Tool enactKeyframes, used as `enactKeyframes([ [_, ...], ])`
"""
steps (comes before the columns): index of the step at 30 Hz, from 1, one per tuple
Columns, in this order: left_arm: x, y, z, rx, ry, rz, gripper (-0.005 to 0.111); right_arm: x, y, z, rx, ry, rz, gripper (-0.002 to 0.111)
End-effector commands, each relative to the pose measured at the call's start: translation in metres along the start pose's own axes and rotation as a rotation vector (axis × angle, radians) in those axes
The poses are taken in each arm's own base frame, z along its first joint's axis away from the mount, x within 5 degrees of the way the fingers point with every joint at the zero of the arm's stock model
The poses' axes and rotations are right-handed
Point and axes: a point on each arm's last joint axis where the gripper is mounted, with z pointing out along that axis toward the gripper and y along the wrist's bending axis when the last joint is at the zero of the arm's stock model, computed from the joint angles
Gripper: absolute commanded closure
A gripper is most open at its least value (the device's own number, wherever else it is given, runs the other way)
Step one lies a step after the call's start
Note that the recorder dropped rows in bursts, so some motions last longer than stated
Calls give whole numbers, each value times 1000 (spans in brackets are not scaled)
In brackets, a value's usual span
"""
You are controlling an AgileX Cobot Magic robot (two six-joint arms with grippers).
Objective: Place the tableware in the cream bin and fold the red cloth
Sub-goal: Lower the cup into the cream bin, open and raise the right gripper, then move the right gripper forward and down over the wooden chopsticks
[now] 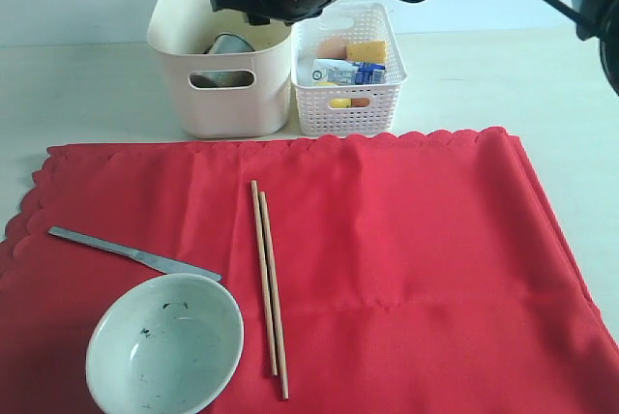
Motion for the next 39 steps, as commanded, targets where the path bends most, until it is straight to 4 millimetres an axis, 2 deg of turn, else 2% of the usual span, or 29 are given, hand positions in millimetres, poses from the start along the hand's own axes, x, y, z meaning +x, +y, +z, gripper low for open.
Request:
enactKeyframes([
  [1,0,0,0,3,-9,-12,107,-23,1,-26,-7,-75,2,61],
  [8,0,0,0,3,-9,-12,107,-40,5,-60,-8,-82,2,61],
  [15,0,0,0,3,-9,-12,107,-39,5,-87,17,50,3,61],
  [29,0,0,0,3,-9,-12,107,-16,1,-101,71,350,1,61],
  [36,0,0,0,3,-9,-12,107,-13,6,-109,69,391,-14,61],
  [39,0,0,0,3,-9,-12,107,-14,15,-117,55,385,-32,61],
])
